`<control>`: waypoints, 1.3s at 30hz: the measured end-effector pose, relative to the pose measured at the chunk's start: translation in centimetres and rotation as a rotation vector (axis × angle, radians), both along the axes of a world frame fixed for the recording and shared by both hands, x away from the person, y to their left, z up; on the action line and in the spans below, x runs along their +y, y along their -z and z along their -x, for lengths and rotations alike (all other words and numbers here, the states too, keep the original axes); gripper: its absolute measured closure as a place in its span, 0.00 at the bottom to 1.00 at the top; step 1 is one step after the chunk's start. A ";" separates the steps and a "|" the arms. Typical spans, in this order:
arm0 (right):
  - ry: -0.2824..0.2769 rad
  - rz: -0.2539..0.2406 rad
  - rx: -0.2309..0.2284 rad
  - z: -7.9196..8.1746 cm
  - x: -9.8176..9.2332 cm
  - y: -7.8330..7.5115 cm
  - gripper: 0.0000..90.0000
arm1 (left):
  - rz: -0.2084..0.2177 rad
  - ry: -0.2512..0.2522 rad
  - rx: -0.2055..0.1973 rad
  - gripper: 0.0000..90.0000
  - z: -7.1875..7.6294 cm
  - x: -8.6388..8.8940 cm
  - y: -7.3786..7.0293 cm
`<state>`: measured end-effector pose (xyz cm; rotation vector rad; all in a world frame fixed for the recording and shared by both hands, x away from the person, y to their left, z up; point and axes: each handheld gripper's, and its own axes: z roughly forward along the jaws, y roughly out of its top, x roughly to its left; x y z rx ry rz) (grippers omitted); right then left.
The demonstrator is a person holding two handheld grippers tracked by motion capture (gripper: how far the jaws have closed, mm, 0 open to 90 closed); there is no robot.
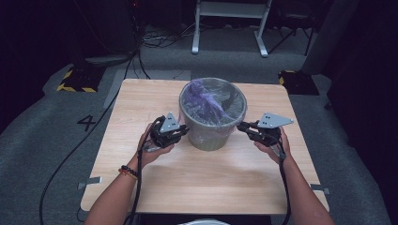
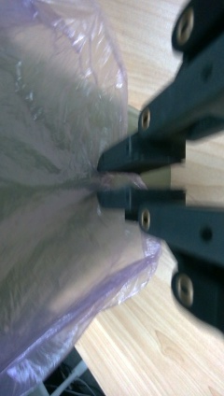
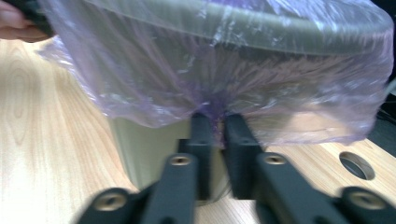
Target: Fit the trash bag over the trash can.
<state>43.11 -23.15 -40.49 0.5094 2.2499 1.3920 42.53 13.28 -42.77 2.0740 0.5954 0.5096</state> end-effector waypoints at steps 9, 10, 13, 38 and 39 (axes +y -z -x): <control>-0.012 0.076 0.039 0.1 0.2 0.9 1.00 | -0.053 0.003 0.005 1.00 -0.2 -0.2 0.4; -0.008 0.088 0.049 0.1 0.1 1.2 1.00 | -0.057 0.005 0.009 1.00 -0.2 -0.2 0.5; 0.000 0.098 0.087 0.0 -0.3 2.0 1.00 | -0.062 0.003 0.017 1.00 -0.3 -0.3 0.8; 0.134 0.175 0.306 -2.4 -1.6 6.8 1.00 | -0.129 -0.017 0.125 0.94 -1.7 0.0 4.0; 0.141 0.172 0.309 -2.5 -1.7 6.8 1.00 | -0.128 -0.018 0.125 0.93 -1.6 0.1 4.1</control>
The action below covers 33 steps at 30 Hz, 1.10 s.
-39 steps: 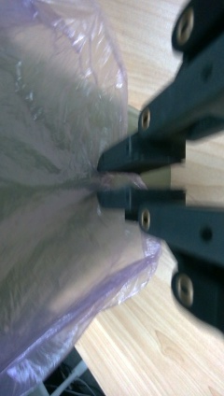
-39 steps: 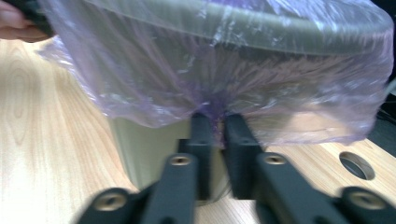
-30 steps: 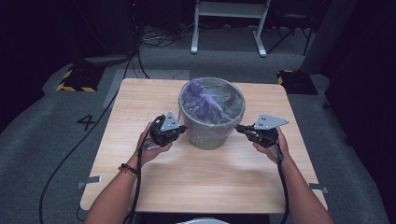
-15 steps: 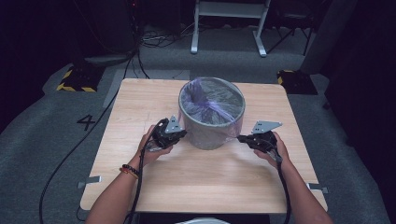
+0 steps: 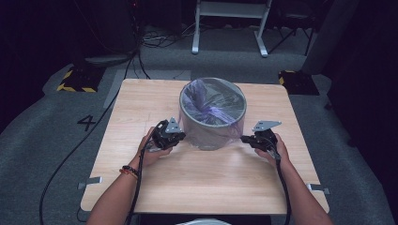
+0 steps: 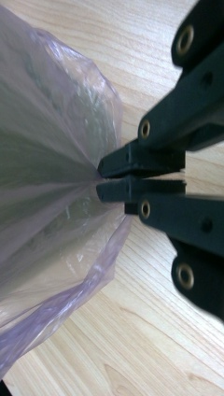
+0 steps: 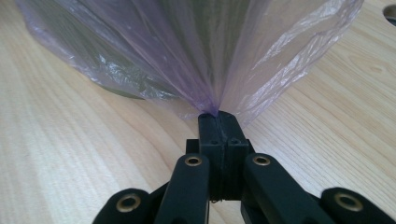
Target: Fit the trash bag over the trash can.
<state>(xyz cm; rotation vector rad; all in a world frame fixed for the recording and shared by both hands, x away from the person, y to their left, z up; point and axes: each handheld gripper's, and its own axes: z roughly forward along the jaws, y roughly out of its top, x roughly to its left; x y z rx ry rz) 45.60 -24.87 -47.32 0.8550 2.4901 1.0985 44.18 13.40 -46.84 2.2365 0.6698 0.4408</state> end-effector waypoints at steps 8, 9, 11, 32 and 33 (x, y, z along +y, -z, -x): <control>0.063 0.002 0.002 -0.3 -0.8 0.3 0.89 | 0.026 -0.034 0.000 0.53 0.7 1.3 -0.4; 0.071 -0.004 -0.005 -0.3 -1.0 0.3 0.84 | 0.037 -0.039 -0.005 0.49 0.8 1.5 -0.4; 0.070 -0.043 -0.020 -0.1 -1.3 0.0 0.67 | 0.064 -0.039 0.002 0.39 1.0 1.9 -0.7; 0.008 -0.182 -0.247 2.7 -0.7 -8.0 0.29 | 0.195 -0.059 -0.077 0.36 0.2 3.1 -3.9; 0.012 -0.173 -0.237 2.2 -0.5 -8.0 0.29 | 0.191 -0.056 -0.072 0.36 0.1 3.1 -4.1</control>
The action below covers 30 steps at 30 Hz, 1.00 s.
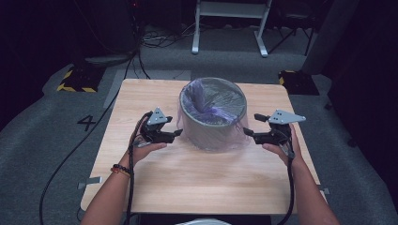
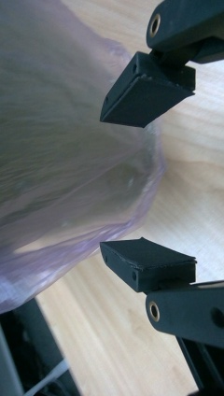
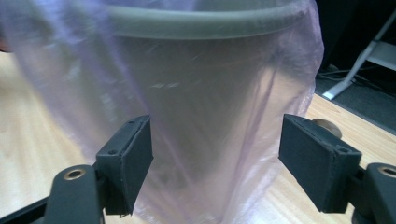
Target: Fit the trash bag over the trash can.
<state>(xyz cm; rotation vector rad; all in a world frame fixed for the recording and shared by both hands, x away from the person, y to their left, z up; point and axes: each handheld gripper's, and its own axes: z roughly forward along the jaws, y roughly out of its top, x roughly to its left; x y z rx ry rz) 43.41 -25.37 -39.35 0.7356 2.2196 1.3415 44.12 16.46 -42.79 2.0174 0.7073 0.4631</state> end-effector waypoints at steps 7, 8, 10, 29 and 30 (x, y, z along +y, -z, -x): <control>-0.041 0.011 0.081 -3.4 0.7 1.5 0.35 | -0.023 0.016 -0.001 0.32 -1.3 -0.4 -0.5; -0.049 0.011 0.084 -3.6 0.8 1.7 0.38 | -0.021 0.020 0.009 0.31 -1.5 -0.4 -0.4; -0.087 0.005 0.097 -4.1 0.9 2.1 0.48 | -0.028 0.023 0.017 0.32 -1.9 -0.5 -0.2; -0.043 -0.077 0.075 -4.9 0.7 3.5 1.00 | -0.088 0.019 0.017 1.00 -3.8 -2.6 1.6; -0.039 -0.075 0.085 -5.0 0.8 3.8 1.00 | -0.081 0.021 0.024 1.00 -3.9 -2.7 1.7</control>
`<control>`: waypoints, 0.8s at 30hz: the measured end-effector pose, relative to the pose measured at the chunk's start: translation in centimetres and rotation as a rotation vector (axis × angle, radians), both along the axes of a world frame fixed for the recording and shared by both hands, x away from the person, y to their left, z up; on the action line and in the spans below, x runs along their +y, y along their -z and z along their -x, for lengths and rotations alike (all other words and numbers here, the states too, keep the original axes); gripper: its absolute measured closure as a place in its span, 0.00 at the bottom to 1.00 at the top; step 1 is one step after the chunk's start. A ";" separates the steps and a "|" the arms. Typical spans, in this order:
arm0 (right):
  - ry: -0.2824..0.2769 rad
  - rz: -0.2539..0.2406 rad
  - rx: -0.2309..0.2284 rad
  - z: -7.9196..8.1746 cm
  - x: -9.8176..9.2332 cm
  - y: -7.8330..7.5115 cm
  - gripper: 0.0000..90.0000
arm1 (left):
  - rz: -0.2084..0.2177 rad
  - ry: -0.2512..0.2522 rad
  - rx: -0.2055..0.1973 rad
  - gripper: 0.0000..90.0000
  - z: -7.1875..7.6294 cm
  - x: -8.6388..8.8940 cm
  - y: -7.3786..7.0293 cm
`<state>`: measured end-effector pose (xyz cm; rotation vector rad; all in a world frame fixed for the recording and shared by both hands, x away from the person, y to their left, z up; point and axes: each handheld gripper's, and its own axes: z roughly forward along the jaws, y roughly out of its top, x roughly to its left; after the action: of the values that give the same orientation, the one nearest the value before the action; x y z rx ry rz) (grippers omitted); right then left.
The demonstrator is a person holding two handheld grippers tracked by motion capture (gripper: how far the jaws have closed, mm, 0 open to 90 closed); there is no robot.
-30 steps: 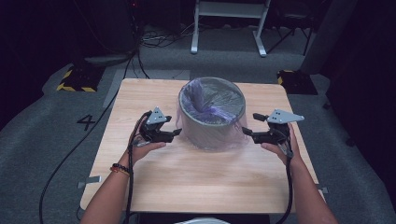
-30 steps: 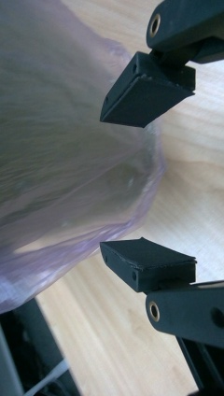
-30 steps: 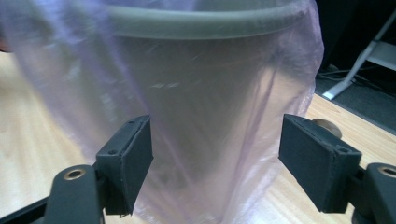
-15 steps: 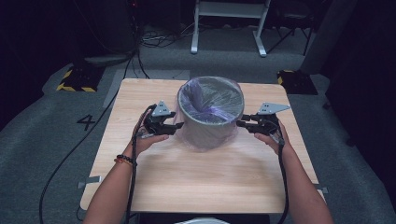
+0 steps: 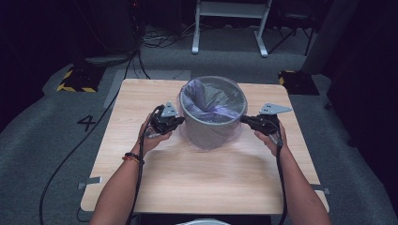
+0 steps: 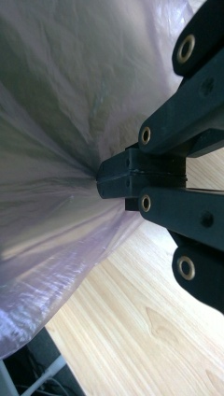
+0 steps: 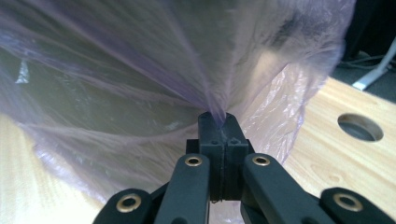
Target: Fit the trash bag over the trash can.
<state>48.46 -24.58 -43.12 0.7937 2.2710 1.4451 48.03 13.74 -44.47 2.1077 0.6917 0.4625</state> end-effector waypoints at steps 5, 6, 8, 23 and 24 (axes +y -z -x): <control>0.022 -0.016 0.045 -0.5 -0.1 1.0 1.00 | -0.029 0.010 0.027 1.00 -0.4 -0.5 0.7; 0.018 -0.006 0.044 -0.4 -0.1 1.1 1.00 | -0.052 0.010 0.032 1.00 -0.4 -0.7 0.9; 0.011 0.037 0.052 -0.2 0.2 1.7 1.00 | -0.079 0.017 0.038 1.00 -0.4 -1.0 1.3; -0.042 0.133 0.160 0.4 0.8 4.0 1.00 | -0.144 0.053 0.113 1.00 0.2 -1.1 3.5; -0.044 0.137 0.168 0.4 0.8 4.1 1.00 | -0.148 0.056 0.119 1.00 0.3 -1.1 3.7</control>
<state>48.03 -23.78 -47.23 0.8564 2.4963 1.2678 47.74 12.63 -48.14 2.3024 0.6822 0.3692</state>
